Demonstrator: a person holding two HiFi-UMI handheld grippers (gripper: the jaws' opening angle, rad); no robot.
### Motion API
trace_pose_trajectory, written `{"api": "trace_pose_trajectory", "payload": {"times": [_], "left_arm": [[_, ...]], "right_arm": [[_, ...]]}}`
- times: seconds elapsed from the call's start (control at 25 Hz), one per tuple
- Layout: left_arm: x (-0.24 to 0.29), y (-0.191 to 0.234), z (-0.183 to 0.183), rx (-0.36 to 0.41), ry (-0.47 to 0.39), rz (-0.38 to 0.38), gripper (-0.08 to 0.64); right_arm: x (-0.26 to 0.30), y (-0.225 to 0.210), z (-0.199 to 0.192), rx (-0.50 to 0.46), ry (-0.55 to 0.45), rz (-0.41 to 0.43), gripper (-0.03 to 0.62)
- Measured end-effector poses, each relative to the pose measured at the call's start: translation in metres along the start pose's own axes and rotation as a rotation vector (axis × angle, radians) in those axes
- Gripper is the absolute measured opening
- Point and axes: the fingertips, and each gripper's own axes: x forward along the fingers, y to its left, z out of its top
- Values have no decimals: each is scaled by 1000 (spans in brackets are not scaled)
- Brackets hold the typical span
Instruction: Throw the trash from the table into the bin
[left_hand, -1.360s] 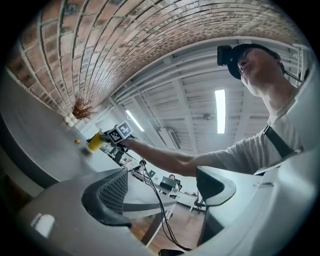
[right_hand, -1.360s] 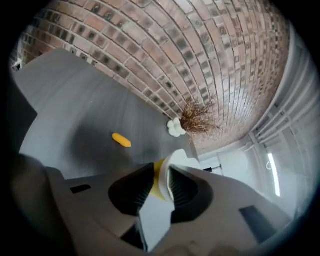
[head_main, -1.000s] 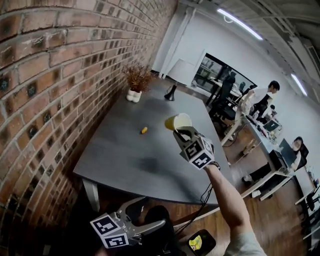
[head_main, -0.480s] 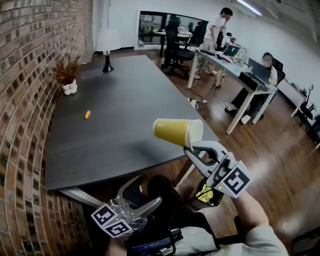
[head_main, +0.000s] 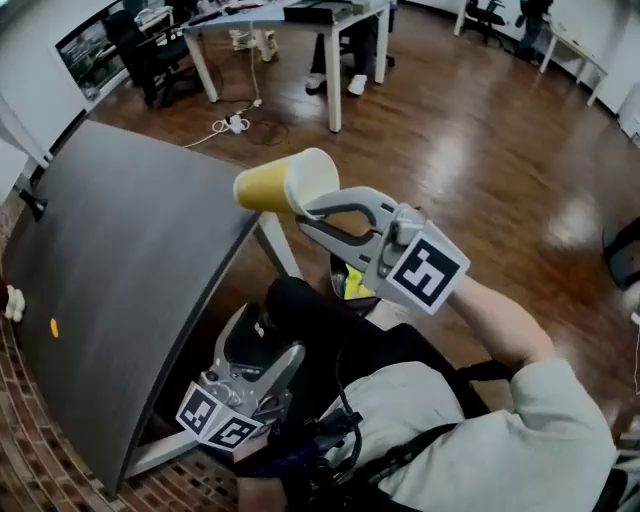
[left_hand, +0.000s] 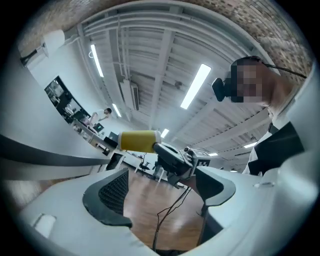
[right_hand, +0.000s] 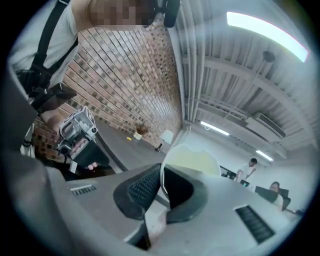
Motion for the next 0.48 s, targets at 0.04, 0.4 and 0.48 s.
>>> {"api": "trace_pose_trajectory", "payload": {"times": [0.04,0.4,0.48], "left_arm": [[11,0,-6,-8,15,-22,403],[70,-37,-63,-91,155,-179,403],[73,-37,-66,-103,163,-180,403]], "right_arm": [[-7,-9,-26,33,68,-27,18],[-98,-11,-217,134,632,32,18],[-106,-8,-239,167,695,50,18]]}}
